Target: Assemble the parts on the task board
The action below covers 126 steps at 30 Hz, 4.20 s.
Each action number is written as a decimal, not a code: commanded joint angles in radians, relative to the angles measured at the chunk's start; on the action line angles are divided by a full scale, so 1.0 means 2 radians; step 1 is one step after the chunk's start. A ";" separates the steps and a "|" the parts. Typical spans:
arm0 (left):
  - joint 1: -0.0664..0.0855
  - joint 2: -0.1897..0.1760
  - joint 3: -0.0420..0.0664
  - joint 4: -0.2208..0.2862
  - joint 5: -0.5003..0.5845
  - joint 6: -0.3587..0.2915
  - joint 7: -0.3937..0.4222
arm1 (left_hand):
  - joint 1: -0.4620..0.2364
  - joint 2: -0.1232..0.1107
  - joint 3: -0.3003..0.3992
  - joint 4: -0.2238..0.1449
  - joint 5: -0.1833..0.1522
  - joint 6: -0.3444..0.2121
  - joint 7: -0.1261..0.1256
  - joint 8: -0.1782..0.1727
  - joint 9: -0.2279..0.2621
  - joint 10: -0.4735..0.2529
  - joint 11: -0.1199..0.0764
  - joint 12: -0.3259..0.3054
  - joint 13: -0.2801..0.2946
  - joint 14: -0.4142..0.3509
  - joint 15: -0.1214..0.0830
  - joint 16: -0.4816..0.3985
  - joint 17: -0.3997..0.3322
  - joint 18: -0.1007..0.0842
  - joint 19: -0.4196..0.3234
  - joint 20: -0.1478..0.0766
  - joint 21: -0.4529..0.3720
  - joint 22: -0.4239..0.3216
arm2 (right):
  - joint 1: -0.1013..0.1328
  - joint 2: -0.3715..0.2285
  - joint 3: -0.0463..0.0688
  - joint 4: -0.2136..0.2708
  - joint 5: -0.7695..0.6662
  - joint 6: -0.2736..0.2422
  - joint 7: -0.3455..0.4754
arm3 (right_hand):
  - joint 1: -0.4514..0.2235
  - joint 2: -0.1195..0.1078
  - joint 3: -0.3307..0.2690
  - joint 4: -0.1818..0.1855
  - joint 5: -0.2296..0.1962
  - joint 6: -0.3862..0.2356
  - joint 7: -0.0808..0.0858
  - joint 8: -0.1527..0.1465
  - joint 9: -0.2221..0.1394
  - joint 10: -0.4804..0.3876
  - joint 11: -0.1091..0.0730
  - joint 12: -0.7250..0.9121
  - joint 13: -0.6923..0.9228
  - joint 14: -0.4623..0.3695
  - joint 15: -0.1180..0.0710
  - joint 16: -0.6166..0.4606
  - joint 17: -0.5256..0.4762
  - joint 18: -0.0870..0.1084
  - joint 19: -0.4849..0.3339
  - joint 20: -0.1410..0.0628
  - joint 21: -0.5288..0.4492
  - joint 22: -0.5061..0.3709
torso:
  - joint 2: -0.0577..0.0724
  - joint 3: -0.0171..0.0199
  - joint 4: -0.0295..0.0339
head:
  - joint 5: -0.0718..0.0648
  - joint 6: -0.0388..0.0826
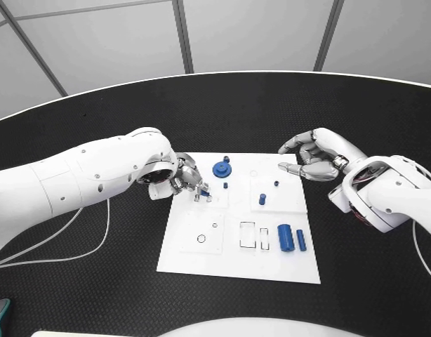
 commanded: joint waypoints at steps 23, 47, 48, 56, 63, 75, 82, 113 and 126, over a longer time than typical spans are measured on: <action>-0.009 0.006 0.000 0.007 -0.023 -0.016 -0.015 | -0.014 -0.003 0.072 -0.104 0.087 0.016 -0.005 -0.004 0.002 0.023 -0.004 0.014 0.022 0.046 -0.007 -0.003 0.103 -0.007 0.002 -0.004 0.001 0.000 | 0.000 0.007 0.000 -0.006 0.000 0.001 0.002 | 0.003 -0.002 0.003 0.003 0.010 0.003 -0.001 0.002 -0.001 0.000 -0.003 0.003 0.052 0.042 -0.003 -0.003 0.090 0.002 0.022 -0.004 -0.004 0.072 | -0.002 0.0001 0.0012 | 0.006 -0.011; -0.009 0.020 0.000 -0.003 -0.029 -0.015 -0.020 | -0.015 -0.003 0.072 -0.104 0.089 0.016 -0.006 -0.004 0.002 0.023 -0.004 0.014 0.021 0.046 -0.007 -0.002 0.104 -0.007 0.002 -0.004 0.001 0.000 | 0.000 0.006 0.000 -0.004 0.000 0.000 0.001 | 0.003 -0.002 0.003 0.003 0.013 0.003 -0.001 0.002 -0.002 0.000 -0.004 0.003 0.052 0.043 -0.003 -0.003 0.091 0.002 0.022 -0.004 -0.004 0.073 | -0.001 -0.0009 0.0036 | 0.000 -0.015; -0.009 0.020 0.000 -0.004 -0.030 -0.013 -0.020 | -0.015 -0.003 0.072 -0.104 0.089 0.016 -0.006 -0.004 0.002 0.023 -0.004 0.014 0.021 0.046 -0.007 -0.002 0.104 -0.007 0.002 -0.004 0.001 0.000 | 0.000 0.006 0.000 -0.004 0.000 0.000 0.001 | 0.003 -0.002 0.003 0.003 0.013 0.003 -0.001 0.002 -0.002 0.000 -0.004 0.003 0.052 0.043 -0.003 -0.003 0.091 0.002 0.022 -0.004 -0.004 0.073 | -0.001 -0.0009 0.0036 | 0.000 -0.015; -0.009 0.023 0.000 -0.006 -0.035 -0.009 -0.022 | -0.014 -0.003 0.071 -0.105 0.089 0.017 -0.006 -0.004 0.002 0.023 -0.004 0.014 0.021 0.046 -0.008 -0.003 0.104 -0.007 0.002 -0.004 0.001 0.000 | 0.000 0.006 0.000 -0.003 0.000 0.001 0.000 | 0.003 -0.002 0.004 0.003 0.015 0.003 -0.001 0.002 -0.002 0.000 -0.004 0.003 0.052 0.043 -0.003 -0.003 0.091 0.002 0.022 -0.004 -0.003 0.073 | -0.001 -0.0015 0.0040 | -0.001 -0.017; -0.009 0.027 0.000 -0.012 -0.042 -0.009 -0.022 | -0.014 -0.003 0.071 -0.105 0.089 0.017 -0.006 -0.004 0.002 0.023 -0.004 0.014 0.021 0.046 -0.008 -0.003 0.104 -0.007 0.002 -0.004 0.001 0.000 | 0.000 0.006 0.000 -0.003 0.000 0.001 0.000 | 0.003 -0.002 0.004 0.003 0.015 0.003 -0.001 0.002 -0.002 0.000 -0.004 0.003 0.052 0.043 -0.003 -0.003 0.091 0.002 0.022 -0.004 -0.003 0.073 | 0.000 -0.0018 0.0044 | -0.003 -0.018; -0.010 0.033 0.000 -0.017 -0.043 -0.001 -0.023 | -0.014 -0.003 0.071 -0.105 0.089 0.017 -0.006 -0.004 0.002 0.023 -0.004 0.014 0.022 0.046 -0.008 -0.002 0.105 -0.007 0.002 -0.004 0.001 0.001 | 0.000 0.005 0.000 -0.002 0.000 0.002 -0.001 | 0.003 -0.002 0.004 0.003 0.016 0.003 -0.001 0.002 -0.002 0.000 -0.004 0.003 0.051 0.043 -0.003 -0.003 0.091 0.002 0.022 -0.004 -0.004 0.073 | -0.001 -0.0019 0.0048 | -0.005 -0.022; -0.010 0.034 0.000 -0.017 -0.043 0.001 -0.022 | -0.014 -0.003 0.071 -0.105 0.089 0.017 -0.006 -0.004 0.002 0.023 -0.004 0.014 0.022 0.046 -0.008 -0.002 0.105 -0.007 0.002 -0.004 0.001 0.001 | 0.000 0.005 0.000 -0.002 0.000 0.002 -0.001 | 0.003 -0.002 0.004 0.003 0.016 0.003 -0.001 0.002 -0.002 0.000 -0.004 0.003 0.051 0.043 -0.003 -0.003 0.091 0.002 0.022 -0.004 -0.004 0.073 | -0.001 -0.0020 0.0057 | -0.005 -0.023; -0.010 0.040 0.000 -0.021 -0.045 0.013 -0.024 | -0.014 -0.003 0.070 -0.107 0.090 0.017 -0.006 -0.004 0.002 0.025 -0.005 0.015 0.023 0.046 -0.008 -0.002 0.105 -0.007 0.002 -0.004 0.001 0.000 | 0.000 0.005 0.000 -0.001 0.000 0.002 -0.001 | 0.004 -0.002 0.005 0.003 0.020 0.004 -0.001 0.003 -0.003 0.000 -0.004 0.004 0.052 0.043 -0.003 -0.003 0.091 0.003 0.022 -0.005 -0.004 0.072 | 0.000 -0.0023 0.0063 | -0.007 -0.027; -0.010 0.045 0.000 -0.026 -0.045 0.013 -0.026 | -0.014 -0.004 0.070 -0.107 0.091 0.018 -0.006 -0.004 0.002 0.026 -0.005 0.016 0.026 0.047 -0.008 -0.002 0.105 -0.007 0.002 -0.004 0.001 0.001 | 0.000 0.004 0.000 0.000 0.000 0.002 -0.001 | 0.004 -0.002 0.006 0.003 0.024 0.004 -0.001 0.003 -0.003 0.000 -0.004 0.004 0.052 0.043 -0.003 -0.003 0.091 0.002 0.022 -0.005 -0.004 0.072 | 0.000 -0.0027 0.0068 | -0.009 -0.030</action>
